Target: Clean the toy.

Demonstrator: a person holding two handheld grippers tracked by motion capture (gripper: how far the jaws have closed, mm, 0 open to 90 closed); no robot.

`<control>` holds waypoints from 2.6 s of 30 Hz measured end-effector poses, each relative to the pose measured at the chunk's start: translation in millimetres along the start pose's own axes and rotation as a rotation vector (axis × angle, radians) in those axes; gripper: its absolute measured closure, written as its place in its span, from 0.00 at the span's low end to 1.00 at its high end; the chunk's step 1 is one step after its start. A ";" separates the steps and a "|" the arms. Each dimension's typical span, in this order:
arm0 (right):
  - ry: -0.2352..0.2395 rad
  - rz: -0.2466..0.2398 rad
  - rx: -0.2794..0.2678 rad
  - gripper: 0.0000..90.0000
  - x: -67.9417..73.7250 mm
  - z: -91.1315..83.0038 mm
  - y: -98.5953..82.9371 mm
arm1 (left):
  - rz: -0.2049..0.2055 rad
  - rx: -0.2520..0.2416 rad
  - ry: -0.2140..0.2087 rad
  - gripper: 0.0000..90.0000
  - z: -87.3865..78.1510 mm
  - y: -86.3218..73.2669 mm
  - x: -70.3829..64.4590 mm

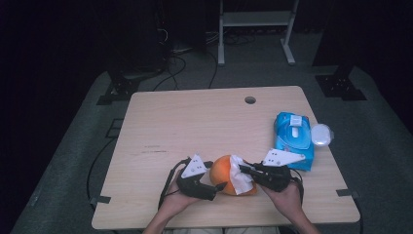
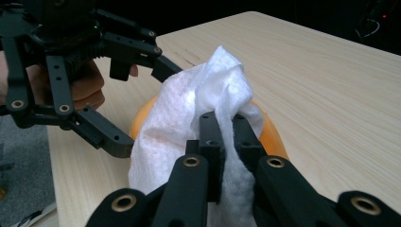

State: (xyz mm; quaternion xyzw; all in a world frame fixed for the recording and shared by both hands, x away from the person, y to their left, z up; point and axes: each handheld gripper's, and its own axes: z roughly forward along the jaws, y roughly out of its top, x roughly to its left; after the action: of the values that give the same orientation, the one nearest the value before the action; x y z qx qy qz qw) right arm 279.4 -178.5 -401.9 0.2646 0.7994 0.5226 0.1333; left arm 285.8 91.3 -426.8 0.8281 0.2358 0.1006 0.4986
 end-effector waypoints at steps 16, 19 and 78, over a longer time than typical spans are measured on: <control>0.017 0.012 -0.007 0.94 -0.6 -3.8 7.2 | 0.255 0.017 0.007 0.34 5.5 4.7 -26.1; 0.082 -0.028 -0.015 0.94 17.3 6.8 8.6 | 0.276 0.049 0.020 0.35 6.6 1.5 -25.0; 0.058 0.155 0.055 0.94 -19.2 18.5 -29.9 | 0.001 0.041 0.106 0.42 -14.4 -13.3 20.4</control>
State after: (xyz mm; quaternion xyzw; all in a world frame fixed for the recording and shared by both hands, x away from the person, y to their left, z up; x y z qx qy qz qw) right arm 295.9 -184.5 -437.9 0.3142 0.7940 0.5168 0.0619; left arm 293.9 117.7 -432.9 0.8316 0.2636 0.1398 0.4684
